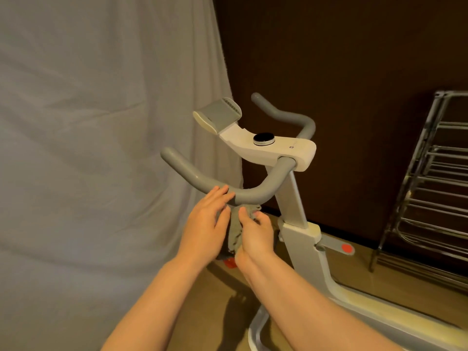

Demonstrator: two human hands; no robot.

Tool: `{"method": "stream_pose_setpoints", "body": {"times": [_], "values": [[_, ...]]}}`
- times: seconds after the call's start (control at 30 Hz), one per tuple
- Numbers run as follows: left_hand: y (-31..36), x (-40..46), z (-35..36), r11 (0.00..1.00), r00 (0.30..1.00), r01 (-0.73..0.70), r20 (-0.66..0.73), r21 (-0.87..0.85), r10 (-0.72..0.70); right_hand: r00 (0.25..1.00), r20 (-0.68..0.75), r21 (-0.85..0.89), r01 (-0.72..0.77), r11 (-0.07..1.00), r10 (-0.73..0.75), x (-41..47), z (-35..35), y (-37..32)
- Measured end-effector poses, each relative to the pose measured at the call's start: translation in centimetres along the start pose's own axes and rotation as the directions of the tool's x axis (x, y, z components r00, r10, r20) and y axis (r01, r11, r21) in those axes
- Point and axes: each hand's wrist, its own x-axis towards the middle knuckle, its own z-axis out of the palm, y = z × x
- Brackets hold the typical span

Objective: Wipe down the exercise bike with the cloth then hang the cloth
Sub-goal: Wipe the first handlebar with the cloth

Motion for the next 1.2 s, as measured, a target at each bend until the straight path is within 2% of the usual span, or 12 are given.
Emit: {"method": "stream_pose_setpoints", "body": {"times": [0.07, 0.2, 0.3, 0.43, 0.53, 0.63, 0.73, 0.8, 0.93, 1.03, 1.13, 1.2], "values": [[-0.1, -0.1, 0.1, 1.0, 1.0, -0.005, -0.001, -0.001, 0.005, 0.999, 0.032, 0.019, -0.008, 1.0, 0.007, -0.1, 0.2, 0.2], [-0.1, -0.3, 0.2, 1.0, 1.0, -0.016, 0.013, 0.013, 0.016, 0.995, -0.097, -0.061, 0.017, 0.998, -0.023, 1.1, -0.4, 0.2], [-0.1, -0.3, 0.6, 1.0, 1.0, -0.004, -0.023, -0.007, 0.004, 0.998, 0.057, -0.001, -0.015, 1.0, 0.015, 0.7, -0.4, -0.3], [0.6, -0.1, 1.0, 0.999, 0.996, -0.009, -0.091, -0.048, 0.005, 0.971, 0.07, -0.194, 0.239, 0.951, -0.23, 0.2, -2.3, -1.2], [0.9, 0.7, 1.2, 0.999, 0.99, -0.01, -0.141, -0.054, 0.002, 0.78, 0.149, -0.372, 0.613, 0.697, -0.607, -0.4, -3.6, -2.9], [1.1, 1.5, 1.9, 0.999, 0.983, 0.004, -0.182, -0.048, -0.013, 0.558, 0.255, -0.499, 0.776, 0.387, -0.79, 0.8, -3.8, -4.2], [1.3, 1.8, 2.9, 0.999, 0.975, 0.025, -0.22, -0.029, -0.03, 0.429, 0.569, -0.598, 0.802, 0.005, -0.701, 2.6, -3.9, -4.8], [1.4, 2.1, 3.4, 0.999, 0.962, 0.036, -0.269, -0.027, -0.042, 0.364, 0.709, -0.547, 0.825, -0.145, -0.604, 4.2, -4.3, -6.0], [2.3, 2.8, 4.3, 0.998, 0.927, 0.062, -0.371, -0.01, -0.061, 0.399, 0.683, -0.579, 0.806, -0.121, -0.612, 5.4, -4.4, -7.9], [3.0, 3.2, 5.1, 0.997, 0.916, 0.067, -0.4, 0.045, -0.044, 0.287, 0.872, -0.411, 0.868, -0.277, -0.396, 6.4, -4.8, -9.1], [3.7, 4.0, 5.9, 0.992, 0.906, 0.117, -0.415, 0.054, -0.084, 0.421, 0.809, -0.524, 0.833, -0.179, -0.41, 9.8, -5.1, -12.3], [4.4, 4.5, 6.5, 0.989, 0.905, 0.134, -0.414, 0.057, -0.099, 0.445, 0.793, -0.546, 0.822, -0.161, -0.416, 11.0, -5.3, -13.4]]}}
